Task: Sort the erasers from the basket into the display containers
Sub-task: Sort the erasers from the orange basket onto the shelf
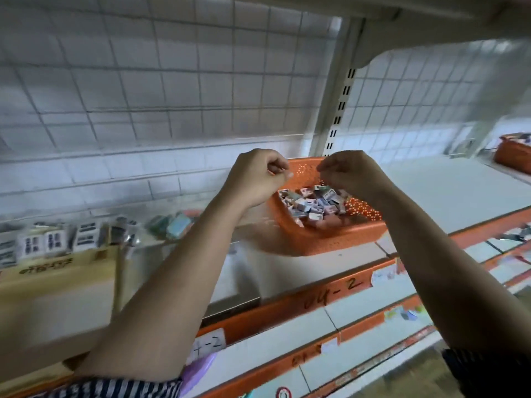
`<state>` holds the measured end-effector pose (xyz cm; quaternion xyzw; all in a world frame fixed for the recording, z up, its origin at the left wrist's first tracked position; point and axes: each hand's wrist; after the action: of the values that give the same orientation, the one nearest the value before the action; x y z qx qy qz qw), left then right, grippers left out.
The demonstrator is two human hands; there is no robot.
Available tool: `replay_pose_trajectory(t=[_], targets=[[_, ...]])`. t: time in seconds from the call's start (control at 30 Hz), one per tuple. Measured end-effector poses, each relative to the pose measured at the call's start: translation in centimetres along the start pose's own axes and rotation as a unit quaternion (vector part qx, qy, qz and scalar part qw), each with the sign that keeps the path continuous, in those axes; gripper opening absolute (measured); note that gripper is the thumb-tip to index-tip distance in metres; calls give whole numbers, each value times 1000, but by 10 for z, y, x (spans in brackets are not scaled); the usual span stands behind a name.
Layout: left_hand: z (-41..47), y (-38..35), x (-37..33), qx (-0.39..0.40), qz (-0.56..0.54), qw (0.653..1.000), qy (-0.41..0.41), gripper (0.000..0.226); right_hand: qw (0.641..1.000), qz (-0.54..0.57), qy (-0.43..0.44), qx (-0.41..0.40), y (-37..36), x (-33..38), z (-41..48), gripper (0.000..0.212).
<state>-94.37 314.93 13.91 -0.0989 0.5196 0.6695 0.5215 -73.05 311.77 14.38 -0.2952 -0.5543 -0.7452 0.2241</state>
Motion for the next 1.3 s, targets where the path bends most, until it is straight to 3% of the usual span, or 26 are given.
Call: replay_pose_trajectory(t=[0.27, 0.43, 0.5, 0.73, 0.9, 1.07, 1.17, 1.3], targets=[[24, -67, -8, -26, 6, 999, 26, 13, 982, -126, 41, 133, 34, -62, 11, 17], [26, -86, -7, -29, 2, 999, 46, 16, 919, -234, 94, 304, 25, -77, 25, 27], [27, -90, -5, -27, 1, 998, 55, 17, 901, -270, 113, 320, 17, -82, 30, 28], [27, -97, -2, -1, 53, 996, 74, 20, 906, -240, 115, 331, 6, -94, 35, 31], [34, -101, -3, 76, 87, 988, 102, 13, 925, -218, 110, 290, 6, -99, 36, 27], [50, -111, -11, 235, 98, 961, 105, 15, 989, -92, 72, 90, 12, -101, 38, 25], [56, -120, -8, 303, 155, 936, 92, 21, 998, -23, 45, 34, 19, -101, 37, 18], [54, -128, -1, 361, 123, 917, 119, 22, 995, 99, -8, -23, 25, -103, 37, 11]])
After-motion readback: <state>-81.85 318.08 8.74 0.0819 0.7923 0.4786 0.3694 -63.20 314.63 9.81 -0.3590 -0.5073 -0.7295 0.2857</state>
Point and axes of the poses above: each hand's wrist, its own z-axis towards the middle knuckle, its own y-axis out of the back of the hand, x = y × z, and after that the axes turned 4 degrees about -y, right-handed
